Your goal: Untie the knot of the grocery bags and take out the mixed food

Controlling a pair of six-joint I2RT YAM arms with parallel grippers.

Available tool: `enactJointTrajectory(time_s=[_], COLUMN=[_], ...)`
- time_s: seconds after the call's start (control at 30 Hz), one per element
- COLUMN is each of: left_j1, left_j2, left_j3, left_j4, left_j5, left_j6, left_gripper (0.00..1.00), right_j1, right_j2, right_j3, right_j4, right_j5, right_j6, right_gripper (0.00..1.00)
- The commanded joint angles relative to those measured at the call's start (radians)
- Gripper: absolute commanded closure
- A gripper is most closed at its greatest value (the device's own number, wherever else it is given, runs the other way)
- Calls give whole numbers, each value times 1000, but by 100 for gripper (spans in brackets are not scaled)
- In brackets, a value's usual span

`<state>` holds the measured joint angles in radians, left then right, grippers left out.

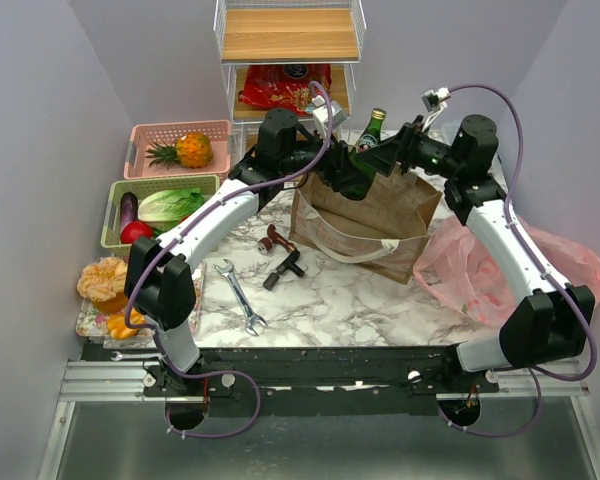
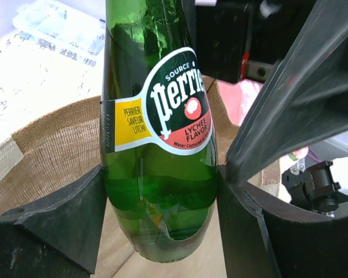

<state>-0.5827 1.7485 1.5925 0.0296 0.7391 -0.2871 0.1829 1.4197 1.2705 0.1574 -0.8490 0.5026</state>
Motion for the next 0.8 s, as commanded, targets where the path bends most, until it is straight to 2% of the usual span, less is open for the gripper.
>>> enactJointTrajectory(time_s=[0.0,0.1,0.17,0.23,0.27,0.3,0.37,0.43,0.47,0.53,0.57,0.6,0.67,0.77], left_j1=[-3,-3,-6,-10,-13,-15,-16,-14,-14,-14,-13,-9,-1,11], left_j2=[-80,-77,-74,-72,-72,-71,-68,-67,-69,-77,-82,-89,-103,-116], left_j3=[88,95,97,95,95,93,89,84,79,63,50,38,12,-7], left_j4=[199,215,223,223,214,204,182,148,132,94,75,61,32,-27], left_j5=[41,47,59,72,74,77,78,81,86,90,90,92,92,85], left_j6=[-56,-72,-77,-71,-60,-51,-40,-20,-8,25,40,48,64,94], left_gripper=[100,100,100,100,100,100,100,98,91,74,71,62,38,22], right_j1=[29,33,33,33,33,33,33,33,32,33,33,33,33,33], right_j2=[-2,-5,-3,0,-86,4,7,4,3,-1,-3,-7,-18,-29], right_j3=[-42,-67,-78,-85,-86,-86,-79,-75,-73,-65,-63,-62,-67,-82], right_j4=[21,27,43,61,68,69,61,47,41,20,12,5,-2,-4], right_j5=[28,43,44,28,21,16,5,4,4,5,6,9,14,24], right_j6=[10,17,31,43,45,45,26,2,-8,-41,-53,-69,-94,-104], right_gripper=[11,12,20,39,48,58,80,96,99,99,99,99,99,99])
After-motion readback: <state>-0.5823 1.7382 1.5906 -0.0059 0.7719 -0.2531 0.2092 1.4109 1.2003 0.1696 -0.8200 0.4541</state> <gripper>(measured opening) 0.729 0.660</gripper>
